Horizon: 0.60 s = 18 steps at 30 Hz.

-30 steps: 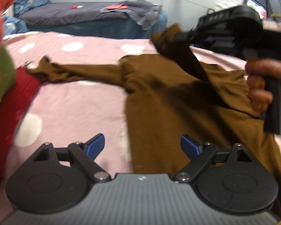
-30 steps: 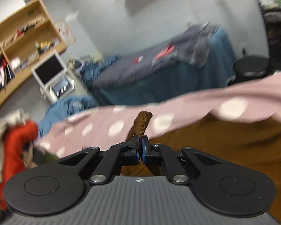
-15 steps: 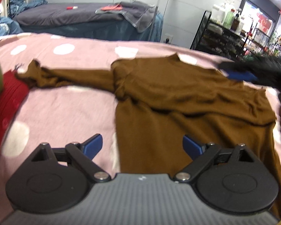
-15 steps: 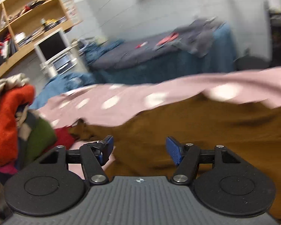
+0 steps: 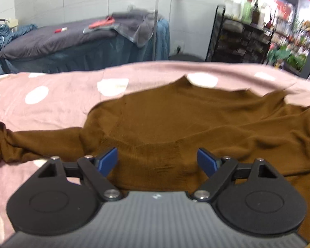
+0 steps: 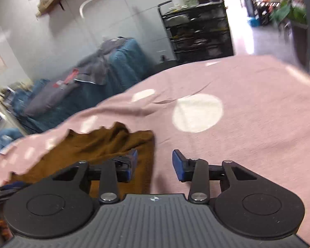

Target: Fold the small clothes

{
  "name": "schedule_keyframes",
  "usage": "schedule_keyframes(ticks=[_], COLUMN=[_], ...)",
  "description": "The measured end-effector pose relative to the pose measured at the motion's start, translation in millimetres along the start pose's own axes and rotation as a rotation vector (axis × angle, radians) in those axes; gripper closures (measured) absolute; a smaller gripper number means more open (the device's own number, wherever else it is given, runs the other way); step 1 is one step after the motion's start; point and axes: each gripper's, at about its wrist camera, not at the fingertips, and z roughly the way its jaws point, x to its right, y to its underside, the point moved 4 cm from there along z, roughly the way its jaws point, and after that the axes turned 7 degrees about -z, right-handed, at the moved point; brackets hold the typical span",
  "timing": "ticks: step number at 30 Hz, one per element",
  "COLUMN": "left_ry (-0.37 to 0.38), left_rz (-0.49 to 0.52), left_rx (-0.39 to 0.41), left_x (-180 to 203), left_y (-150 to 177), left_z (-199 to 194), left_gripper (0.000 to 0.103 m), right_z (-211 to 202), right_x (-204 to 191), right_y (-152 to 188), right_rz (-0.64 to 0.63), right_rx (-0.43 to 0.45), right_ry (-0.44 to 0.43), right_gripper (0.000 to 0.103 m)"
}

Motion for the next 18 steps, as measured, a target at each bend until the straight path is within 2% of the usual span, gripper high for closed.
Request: schedule_keyframes(ticks=[3,5,7,9,11,12,14,16,18], left_ry=[-0.048,-0.069,-0.068,-0.070,-0.069,-0.070,-0.070,-0.067,-0.085], left_rz=[0.013,0.005,-0.006,0.004,-0.003,-0.002,-0.006,-0.020,-0.018], left_rx=[-0.048,-0.077,-0.073,-0.077,-0.082,-0.083,-0.086,-0.097,-0.107], left_x=[-0.4,-3.3,-5.7,-4.5,-6.7,-6.8,-8.5,-6.9,-3.6], left_y=[2.5,5.7,6.5,6.2,6.4,6.5,6.3,4.5,1.3], left_z=[19.3,28.3,32.1,34.6,34.2,34.2,32.7,33.7,38.5], left_gripper=[0.020,0.019,0.016,0.014,0.014,0.014,0.014,0.012,0.011], right_z=[23.5,39.0,49.6,56.9,59.7,55.6,36.6,16.5,15.0], right_x=[-13.5,-20.8,-25.1,-30.0,-34.3,-33.9,-28.0,-19.9,-23.3], right_y=[0.7,1.3,-1.0,-1.7,-3.2,-6.8,-18.0,-27.4,-28.1], right_rz=[-0.030,-0.054,-0.090,-0.125,-0.160,-0.185,-0.206,-0.152,-0.208], right_rx=[-0.032,-0.044,-0.045,-0.068,-0.103,-0.089,-0.019,0.037,0.011], right_ry=[-0.011,0.004,0.032,0.008,-0.028,0.020,0.155,0.173,0.197], right_gripper=[0.039,0.046,0.061,0.063,0.088,0.096,0.096,0.097,0.097])
